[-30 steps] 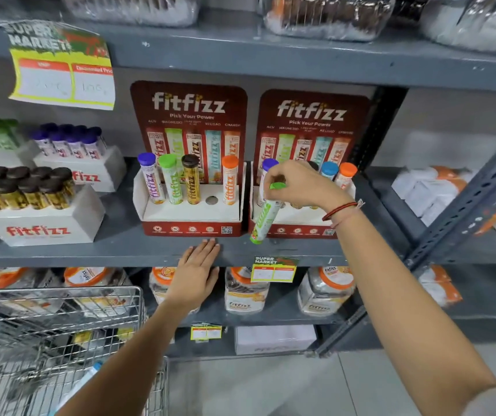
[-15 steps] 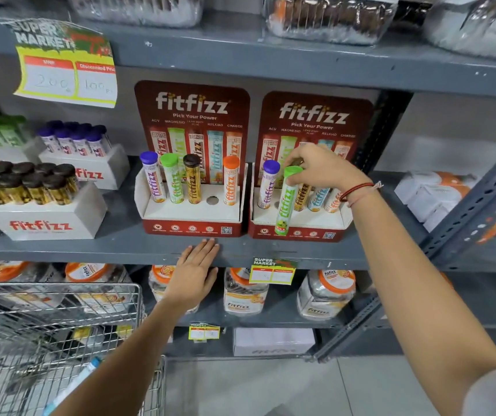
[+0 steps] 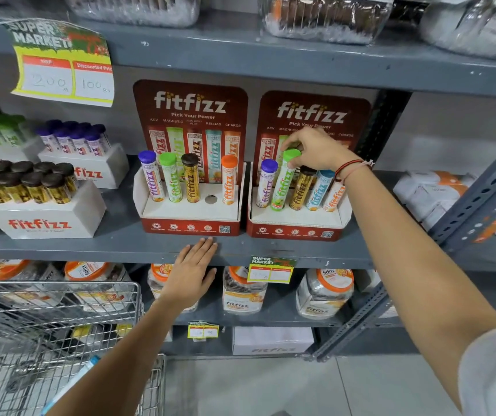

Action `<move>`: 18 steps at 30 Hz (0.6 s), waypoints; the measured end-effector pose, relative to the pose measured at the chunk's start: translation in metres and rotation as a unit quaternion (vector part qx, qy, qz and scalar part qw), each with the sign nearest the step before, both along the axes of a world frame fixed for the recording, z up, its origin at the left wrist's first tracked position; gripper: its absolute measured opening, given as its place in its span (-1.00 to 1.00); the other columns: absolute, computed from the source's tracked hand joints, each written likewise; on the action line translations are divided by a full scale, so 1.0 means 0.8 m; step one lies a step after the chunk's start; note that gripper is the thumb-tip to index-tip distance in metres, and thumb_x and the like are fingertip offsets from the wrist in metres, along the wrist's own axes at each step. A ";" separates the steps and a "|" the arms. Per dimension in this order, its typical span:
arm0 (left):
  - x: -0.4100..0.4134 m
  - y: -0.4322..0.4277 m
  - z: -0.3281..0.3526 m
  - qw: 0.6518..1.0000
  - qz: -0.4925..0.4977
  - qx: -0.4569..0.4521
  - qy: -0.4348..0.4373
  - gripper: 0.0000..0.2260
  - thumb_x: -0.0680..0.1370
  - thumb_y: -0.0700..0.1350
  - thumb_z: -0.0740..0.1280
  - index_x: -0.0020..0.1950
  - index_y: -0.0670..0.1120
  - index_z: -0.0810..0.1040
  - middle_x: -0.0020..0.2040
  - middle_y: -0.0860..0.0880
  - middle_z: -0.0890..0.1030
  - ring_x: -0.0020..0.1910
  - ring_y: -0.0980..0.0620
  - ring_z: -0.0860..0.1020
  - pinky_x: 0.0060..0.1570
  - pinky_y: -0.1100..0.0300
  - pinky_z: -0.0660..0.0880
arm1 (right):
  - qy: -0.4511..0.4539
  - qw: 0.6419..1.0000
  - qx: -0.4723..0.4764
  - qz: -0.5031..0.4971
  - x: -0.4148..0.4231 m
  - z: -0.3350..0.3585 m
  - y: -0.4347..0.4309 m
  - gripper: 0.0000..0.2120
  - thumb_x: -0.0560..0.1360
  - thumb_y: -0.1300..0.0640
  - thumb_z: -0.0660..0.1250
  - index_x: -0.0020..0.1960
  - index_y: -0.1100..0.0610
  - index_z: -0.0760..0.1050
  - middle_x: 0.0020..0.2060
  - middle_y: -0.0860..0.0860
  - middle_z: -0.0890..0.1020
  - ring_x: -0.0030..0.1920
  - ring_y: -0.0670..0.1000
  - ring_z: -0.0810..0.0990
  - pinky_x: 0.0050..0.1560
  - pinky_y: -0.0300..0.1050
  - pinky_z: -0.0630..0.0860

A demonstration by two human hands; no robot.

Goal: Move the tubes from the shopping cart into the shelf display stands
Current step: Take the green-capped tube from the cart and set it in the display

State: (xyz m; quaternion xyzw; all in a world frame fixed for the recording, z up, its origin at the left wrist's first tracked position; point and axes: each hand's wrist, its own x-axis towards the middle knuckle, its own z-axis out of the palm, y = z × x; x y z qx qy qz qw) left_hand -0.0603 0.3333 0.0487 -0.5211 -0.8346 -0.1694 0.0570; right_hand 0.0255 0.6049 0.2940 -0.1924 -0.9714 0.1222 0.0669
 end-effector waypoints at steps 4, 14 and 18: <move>-0.001 0.000 -0.001 1.000 0.001 -0.003 0.002 -0.52 0.59 -0.04 0.17 0.47 -0.10 0.11 0.50 -0.10 0.17 0.49 -0.04 0.09 0.44 0.04 -0.08 | -0.012 1.000 0.000 -0.004 -0.001 0.000 0.009 -0.61 0.38 0.23 0.47 0.19 0.16 0.53 0.24 0.12 0.55 0.26 0.12 0.45 0.29 0.00 0.37; -0.001 0.000 -0.004 1.000 0.005 -0.008 0.004 -0.51 0.59 -0.03 0.16 0.47 -0.09 0.10 0.50 -0.09 0.17 0.49 -0.04 0.09 0.43 0.05 -0.11 | -0.033 0.999 0.007 0.004 -0.003 -0.025 0.003 -0.59 0.39 0.23 0.46 0.22 0.07 0.52 0.21 0.11 0.53 0.27 0.11 0.33 0.25 0.01 0.30; -0.001 0.000 -0.002 1.000 0.003 -0.007 0.001 -0.51 0.59 -0.04 0.18 0.47 -0.10 0.12 0.50 -0.10 0.19 0.48 -0.05 0.10 0.43 0.05 -0.11 | -0.030 1.000 -0.001 -0.006 -0.005 -0.030 0.002 -0.56 0.39 0.24 0.45 0.24 0.04 0.51 0.22 0.12 0.51 0.26 0.11 0.34 0.26 0.02 0.31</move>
